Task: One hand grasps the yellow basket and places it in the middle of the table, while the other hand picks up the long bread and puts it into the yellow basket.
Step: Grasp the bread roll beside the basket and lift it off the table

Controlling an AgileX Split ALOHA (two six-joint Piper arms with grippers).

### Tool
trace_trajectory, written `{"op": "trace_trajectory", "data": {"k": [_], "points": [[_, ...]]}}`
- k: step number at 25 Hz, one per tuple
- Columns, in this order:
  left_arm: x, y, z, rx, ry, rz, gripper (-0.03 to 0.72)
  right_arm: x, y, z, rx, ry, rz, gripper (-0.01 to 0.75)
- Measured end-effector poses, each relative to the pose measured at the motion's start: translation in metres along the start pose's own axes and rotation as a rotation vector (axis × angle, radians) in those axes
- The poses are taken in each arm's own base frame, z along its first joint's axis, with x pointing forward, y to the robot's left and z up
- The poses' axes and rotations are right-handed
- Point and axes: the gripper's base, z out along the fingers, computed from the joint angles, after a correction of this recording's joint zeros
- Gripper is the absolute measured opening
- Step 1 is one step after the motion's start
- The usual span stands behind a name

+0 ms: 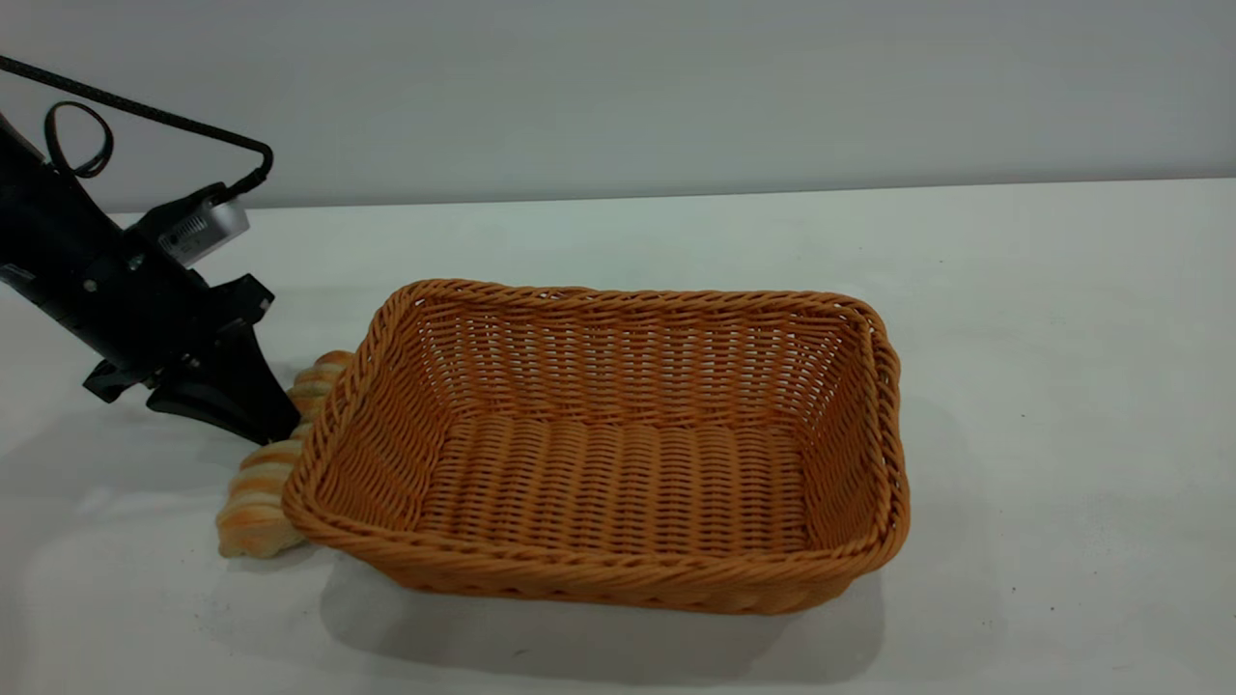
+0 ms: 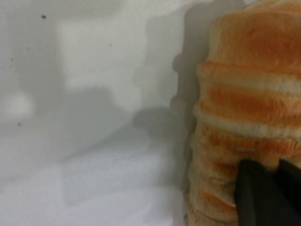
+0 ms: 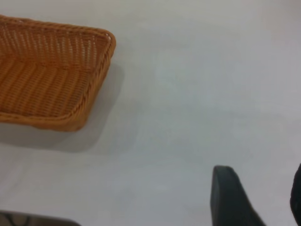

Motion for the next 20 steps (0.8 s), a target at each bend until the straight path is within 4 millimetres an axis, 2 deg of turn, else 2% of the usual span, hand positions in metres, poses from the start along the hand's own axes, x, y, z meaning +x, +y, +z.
{"op": "trace_trajectory", "data": {"k": [4, 12, 20], "points": [[0.000, 0.000, 0.000, -0.002, 0.001, 0.002, 0.014, 0.002, 0.000, 0.000, 0.001, 0.019, 0.000, 0.356], [0.000, -0.001, -0.001, -0.001, 0.000, 0.005, 0.005, 0.002, 0.000, 0.000, 0.001, 0.019, 0.002, 0.344], [-0.007, -0.017, -0.032, -0.034, -0.058, 0.070, 0.005, 0.002, 0.000, 0.000, 0.001, 0.019, 0.003, 0.342]]}}
